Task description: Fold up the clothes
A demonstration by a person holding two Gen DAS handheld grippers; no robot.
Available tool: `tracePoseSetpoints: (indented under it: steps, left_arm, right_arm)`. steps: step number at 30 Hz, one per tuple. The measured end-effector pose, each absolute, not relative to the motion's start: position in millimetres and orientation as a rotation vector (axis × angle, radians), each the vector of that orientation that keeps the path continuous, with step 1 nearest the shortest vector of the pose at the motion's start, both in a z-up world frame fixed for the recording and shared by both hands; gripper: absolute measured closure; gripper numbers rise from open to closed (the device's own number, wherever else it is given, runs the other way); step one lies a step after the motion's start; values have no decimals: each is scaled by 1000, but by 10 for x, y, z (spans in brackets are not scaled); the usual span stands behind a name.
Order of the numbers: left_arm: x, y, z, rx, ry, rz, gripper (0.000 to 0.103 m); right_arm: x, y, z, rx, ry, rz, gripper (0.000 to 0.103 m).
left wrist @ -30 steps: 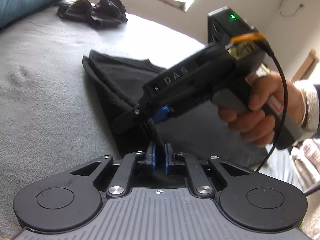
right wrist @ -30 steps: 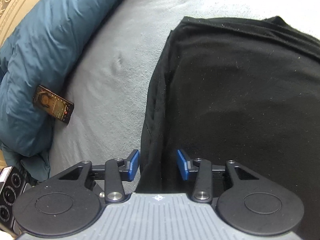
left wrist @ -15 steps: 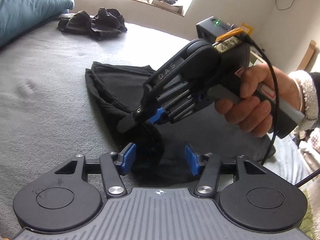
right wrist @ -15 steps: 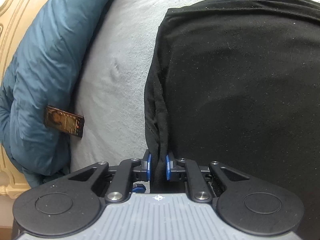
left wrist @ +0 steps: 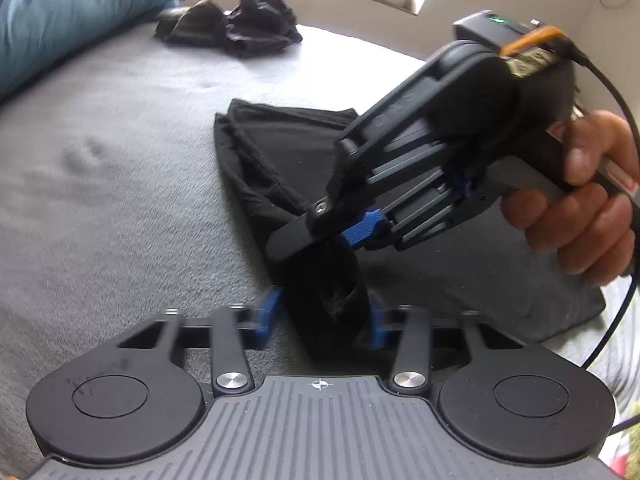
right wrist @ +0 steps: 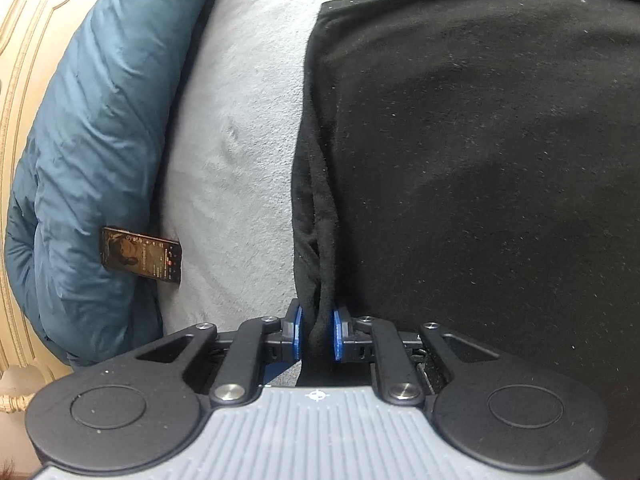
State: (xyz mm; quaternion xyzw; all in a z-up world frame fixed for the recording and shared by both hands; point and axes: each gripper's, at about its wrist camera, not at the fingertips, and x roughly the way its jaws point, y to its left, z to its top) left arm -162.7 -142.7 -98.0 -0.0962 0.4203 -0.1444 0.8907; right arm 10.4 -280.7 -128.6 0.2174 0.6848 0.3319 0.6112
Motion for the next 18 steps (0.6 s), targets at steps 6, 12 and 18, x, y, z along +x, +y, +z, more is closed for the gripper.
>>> tracePoseSetpoints:
  steps: [6, 12, 18]
  left_arm:
    - [-1681, -1336, -954, -239, 829, -327, 94]
    - [-1767, -1392, -901, -193, 764, -380, 95]
    - [-1732, -1407, -930, -210, 742, -401, 95]
  right_arm:
    - [200, -2747, -1200, 443, 1524, 789, 62]
    - [496, -2651, -939, 328, 1354, 740, 55]
    - [789, -2255, -821, 166, 1243, 706, 52]
